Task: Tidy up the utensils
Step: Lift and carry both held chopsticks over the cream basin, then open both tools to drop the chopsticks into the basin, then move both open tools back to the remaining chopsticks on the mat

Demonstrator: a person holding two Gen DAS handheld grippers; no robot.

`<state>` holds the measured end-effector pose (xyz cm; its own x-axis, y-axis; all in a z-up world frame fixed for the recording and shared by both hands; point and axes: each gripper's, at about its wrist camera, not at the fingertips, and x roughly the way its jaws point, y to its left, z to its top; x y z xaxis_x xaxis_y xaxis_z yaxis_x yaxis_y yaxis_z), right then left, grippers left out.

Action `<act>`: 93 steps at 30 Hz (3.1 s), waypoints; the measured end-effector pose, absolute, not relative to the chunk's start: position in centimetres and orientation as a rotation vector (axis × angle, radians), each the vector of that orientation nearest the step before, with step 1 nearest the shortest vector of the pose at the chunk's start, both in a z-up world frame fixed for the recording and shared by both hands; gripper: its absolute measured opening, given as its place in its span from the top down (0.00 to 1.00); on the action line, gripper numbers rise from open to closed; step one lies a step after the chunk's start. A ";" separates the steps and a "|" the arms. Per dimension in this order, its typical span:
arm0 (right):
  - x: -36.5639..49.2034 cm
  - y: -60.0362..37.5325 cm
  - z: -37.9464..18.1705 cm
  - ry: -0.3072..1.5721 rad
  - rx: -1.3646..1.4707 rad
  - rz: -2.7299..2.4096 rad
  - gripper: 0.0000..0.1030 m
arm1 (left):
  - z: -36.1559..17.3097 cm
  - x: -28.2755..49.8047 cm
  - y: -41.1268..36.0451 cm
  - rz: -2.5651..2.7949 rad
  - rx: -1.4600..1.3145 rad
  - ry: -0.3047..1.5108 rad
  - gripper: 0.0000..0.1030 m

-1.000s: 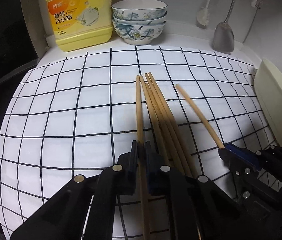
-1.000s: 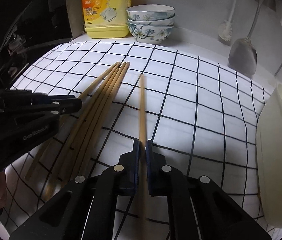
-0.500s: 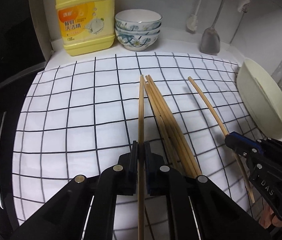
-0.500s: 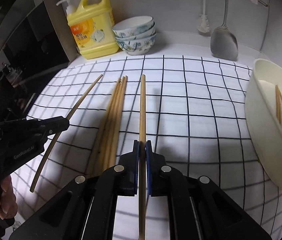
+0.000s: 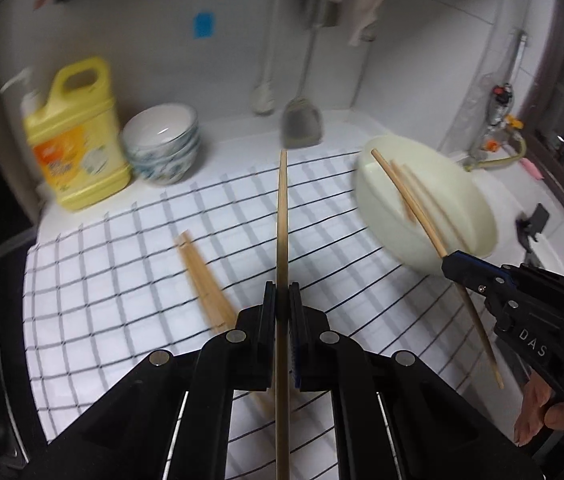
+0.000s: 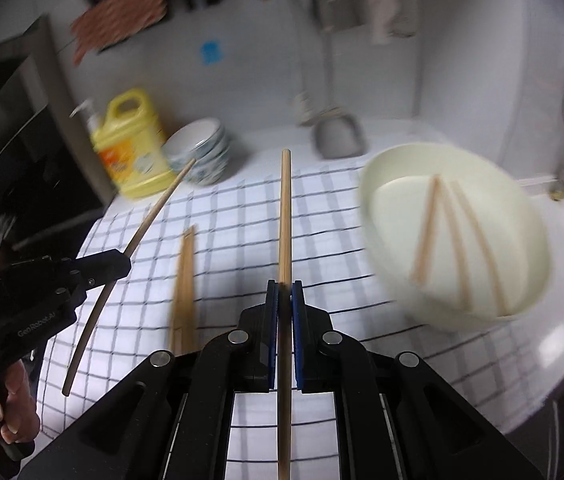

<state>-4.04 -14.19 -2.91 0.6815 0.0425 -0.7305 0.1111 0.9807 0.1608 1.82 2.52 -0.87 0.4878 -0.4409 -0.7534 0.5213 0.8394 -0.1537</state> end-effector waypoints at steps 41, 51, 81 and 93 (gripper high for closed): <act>5.3 -39.3 -12.5 1.018 0.373 -0.153 0.94 | -7.9 12.4 -26.4 -0.625 0.187 1.073 0.93; 5.3 -39.4 -11.5 0.989 0.353 -0.181 0.58 | -6.1 12.0 -24.8 -0.568 0.165 1.001 0.36; 0.3 -25.4 -5.1 0.908 0.283 -0.100 0.38 | -0.1 7.4 -7.1 -0.376 0.116 0.927 0.06; -1.3 -16.0 -4.0 0.897 0.222 -0.035 0.35 | -2.1 4.1 7.0 -0.228 0.067 0.951 0.06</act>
<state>-1.25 -16.00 -3.98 0.6246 0.0620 -0.7785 0.1232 0.9765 0.1766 4.06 7.03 -2.11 0.5592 -0.1636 -0.8128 0.2224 0.9740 -0.0431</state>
